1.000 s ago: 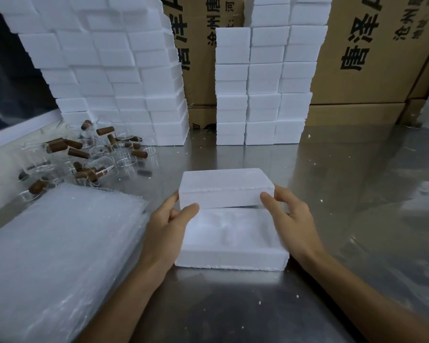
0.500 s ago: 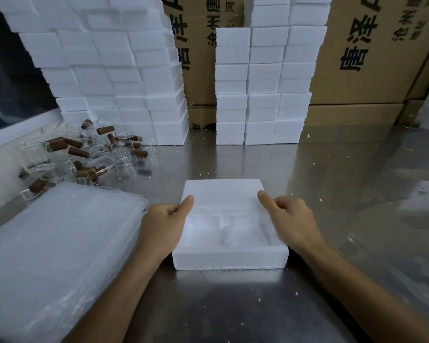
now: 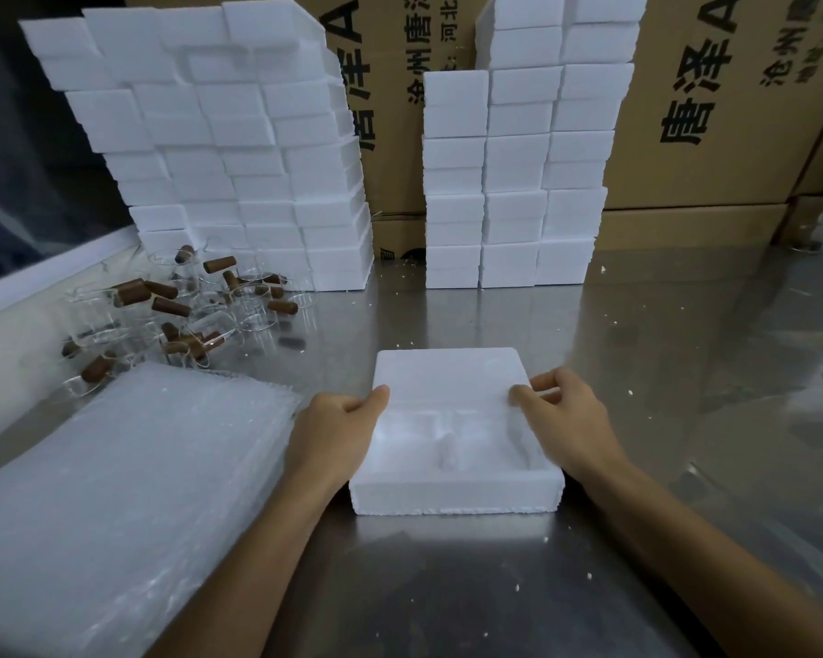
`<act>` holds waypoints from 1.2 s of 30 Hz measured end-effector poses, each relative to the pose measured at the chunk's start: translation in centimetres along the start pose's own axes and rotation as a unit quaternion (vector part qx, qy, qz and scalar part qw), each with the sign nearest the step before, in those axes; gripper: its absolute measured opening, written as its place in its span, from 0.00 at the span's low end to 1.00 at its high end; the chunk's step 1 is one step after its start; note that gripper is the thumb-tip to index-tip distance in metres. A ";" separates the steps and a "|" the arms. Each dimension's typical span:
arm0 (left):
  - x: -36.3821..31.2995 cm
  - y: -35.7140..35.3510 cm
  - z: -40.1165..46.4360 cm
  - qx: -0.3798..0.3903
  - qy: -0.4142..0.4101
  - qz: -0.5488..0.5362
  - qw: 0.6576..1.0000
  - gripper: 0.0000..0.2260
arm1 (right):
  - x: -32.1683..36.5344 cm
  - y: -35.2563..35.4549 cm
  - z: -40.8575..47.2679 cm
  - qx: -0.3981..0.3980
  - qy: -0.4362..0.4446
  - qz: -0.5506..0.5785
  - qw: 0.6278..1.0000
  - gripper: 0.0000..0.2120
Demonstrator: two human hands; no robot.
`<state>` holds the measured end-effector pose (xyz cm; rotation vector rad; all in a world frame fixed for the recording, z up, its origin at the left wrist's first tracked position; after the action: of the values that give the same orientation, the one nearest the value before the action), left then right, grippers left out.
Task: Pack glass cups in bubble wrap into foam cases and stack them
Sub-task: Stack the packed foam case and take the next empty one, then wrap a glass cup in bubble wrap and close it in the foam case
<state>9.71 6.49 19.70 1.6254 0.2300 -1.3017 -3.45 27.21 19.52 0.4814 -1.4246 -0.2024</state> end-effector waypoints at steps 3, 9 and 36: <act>0.3 0.1 -0.2 -0.026 -0.013 -0.026 0.999 0.28 | -0.1 0.0 0.0 0.000 -0.006 0.006 1.000 0.09; 0.5 -0.1 0.0 -0.040 -0.009 -0.048 0.998 0.23 | 0.2 0.0 -0.1 -0.004 -0.002 -0.008 1.000 0.09; 1.2 -1.2 1.3 0.055 -0.161 -0.114 0.979 0.12 | 13.9 -17.5 5.5 0.181 0.309 -0.190 0.914 0.14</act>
<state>8.61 5.60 18.19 1.4824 0.1495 -1.7598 -4.19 4.81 24.77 1.0311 -0.7306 -0.0812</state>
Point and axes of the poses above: each hand's wrist, its own z-axis towards the middle knuckle, its own y-axis out of the back of the hand, x = y × z, the point moved 2 cm from there along z, towards the middle knuckle, and after that the axes turned 3 degrees about -x, right-handed, at the moved point
